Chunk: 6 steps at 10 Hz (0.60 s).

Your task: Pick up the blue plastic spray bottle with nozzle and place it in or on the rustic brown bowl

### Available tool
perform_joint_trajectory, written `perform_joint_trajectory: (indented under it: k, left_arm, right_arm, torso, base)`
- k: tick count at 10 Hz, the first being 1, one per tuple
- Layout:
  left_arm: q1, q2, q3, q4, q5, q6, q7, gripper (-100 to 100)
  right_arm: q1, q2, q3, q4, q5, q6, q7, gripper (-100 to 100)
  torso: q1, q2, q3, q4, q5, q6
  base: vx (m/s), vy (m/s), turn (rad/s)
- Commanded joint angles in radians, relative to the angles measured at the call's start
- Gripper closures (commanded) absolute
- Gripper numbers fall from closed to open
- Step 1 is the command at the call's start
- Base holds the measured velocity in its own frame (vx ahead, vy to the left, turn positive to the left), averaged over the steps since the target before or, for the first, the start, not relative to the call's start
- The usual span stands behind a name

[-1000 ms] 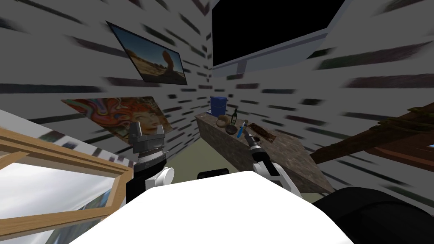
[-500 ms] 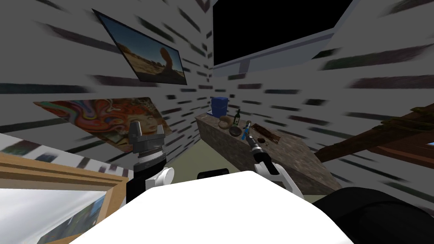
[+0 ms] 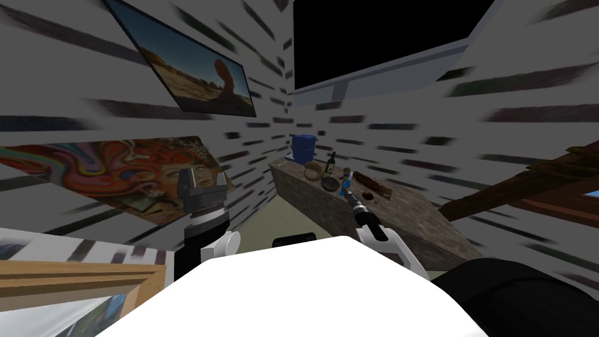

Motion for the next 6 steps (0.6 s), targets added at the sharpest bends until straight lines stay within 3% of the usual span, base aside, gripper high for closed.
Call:
perform_joint_trajectory:
  k: [1, 3, 6]
  left_arm:
    - [0.000, 0.000, 0.000, 0.000, 0.000, 0.000, 0.000, 0]
    - [0.000, 0.000, 0.000, 0.000, 0.000, 0.000, 0.000, 0]
    - [0.000, 0.000, 0.000, 0.000, 0.000, 0.000, 0.000, 0]
  right_arm:
    - [-0.005, -0.003, -0.016, 0.026, 0.035, 0.029, 0.028, -100]
    - [-0.002, -0.018, -0.039, 0.046, 0.070, 0.060, 0.051, -100]
    - [0.000, -0.055, -0.080, 0.086, 0.135, 0.094, 0.085, -100]
  torso:
    - [0.000, 0.000, 0.000, 0.000, 0.000, 0.000]
    - [0.001, -0.002, -0.002, -0.001, 0.000, 0.000]
    - [-0.005, 0.001, 0.000, 0.000, -0.001, 0.000]
  base:
    - [0.208, 0.167, -0.158]
    - [0.151, 0.143, -0.127]
    - [0.134, 0.088, -0.120]
